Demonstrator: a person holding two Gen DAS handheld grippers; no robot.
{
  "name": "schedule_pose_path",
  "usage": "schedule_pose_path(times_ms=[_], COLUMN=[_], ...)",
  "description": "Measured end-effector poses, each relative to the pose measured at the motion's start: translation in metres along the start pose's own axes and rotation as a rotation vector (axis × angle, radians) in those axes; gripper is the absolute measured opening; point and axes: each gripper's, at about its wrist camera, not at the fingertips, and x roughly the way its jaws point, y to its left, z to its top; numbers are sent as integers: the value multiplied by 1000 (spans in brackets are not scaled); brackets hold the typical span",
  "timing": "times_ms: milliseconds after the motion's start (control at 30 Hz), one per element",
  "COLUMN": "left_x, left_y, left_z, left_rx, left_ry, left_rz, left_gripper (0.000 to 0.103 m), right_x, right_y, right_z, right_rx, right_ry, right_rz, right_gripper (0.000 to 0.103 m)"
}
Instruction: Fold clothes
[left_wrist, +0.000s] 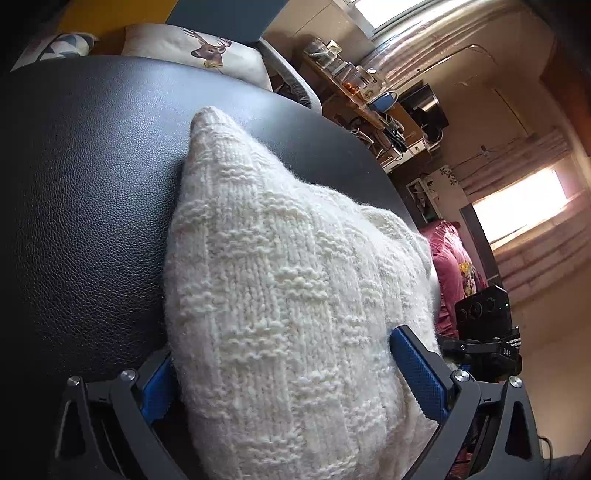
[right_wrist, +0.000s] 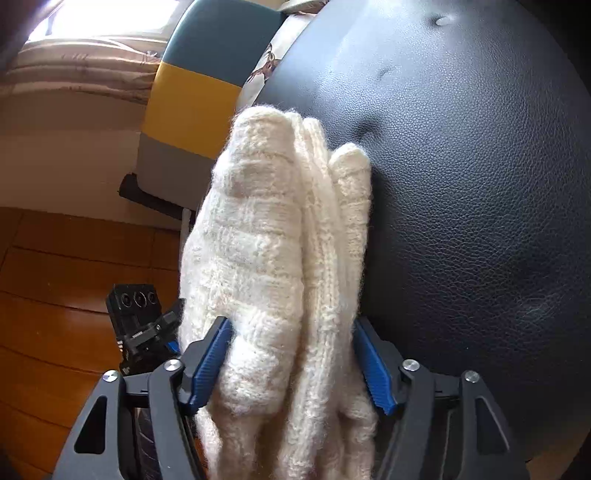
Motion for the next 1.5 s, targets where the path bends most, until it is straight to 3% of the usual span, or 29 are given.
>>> schedule_pose_path(times_ms=[33,67,167,233,333,500,667,833,933,1000,1067,1100,1133,1233,1400,1500], left_x=[1,1,-6,-11,-12,-3,27,82,144,185,227,245,246,242,218,187], left_y=[-1,-3,-8,-14,-25,-63,-145,-208,-223,-233,-226,-220,-214,-202,-199,-202], left_z=[0,-3,-8,-11,-11,13,59,110,127,138,132,126,127,132,130,124], left_rx=[7,15,23,36,70,126,290,354,376,390,406,423,408,374,359,385], left_ry=[9,13,-13,-40,-54,-66,-56,-14,64,117,195,226,215,211,181,41], left_rz=[16,28,29,13,-22,-164,-252,-331,-234,-170,-46,26,5,-34,4,69], left_gripper=[98,82,59,52,50,49,49,49,51,55,56,62,68,70,71,75], right_x=[1,2,4,1,-7,-40,-107,-186,-208,-211,-208,-220,-228,-230,-244,-266], right_y=[4,9,24,28,25,21,24,12,-21,-57,-94,-114,-129,-136,-128,-96], right_z=[-1,-4,-9,-10,-7,1,23,46,60,66,63,51,41,38,35,22], right_rx=[-27,-60,-131,-145,-144,-134,-143,-135,-62,9,88,93,101,109,114,-8], right_ry=[-11,-33,-79,-101,-121,-201,-366,-527,-563,-540,-495,-503,-513,-534,-553,-660], right_rz=[-29,-51,-100,-97,-61,6,-2,-83,-181,-265,-339,-319,-297,-250,-217,-330], right_gripper=[47,42,34,32,31,31,31,31,31,31,31,32,33,36,41,41])
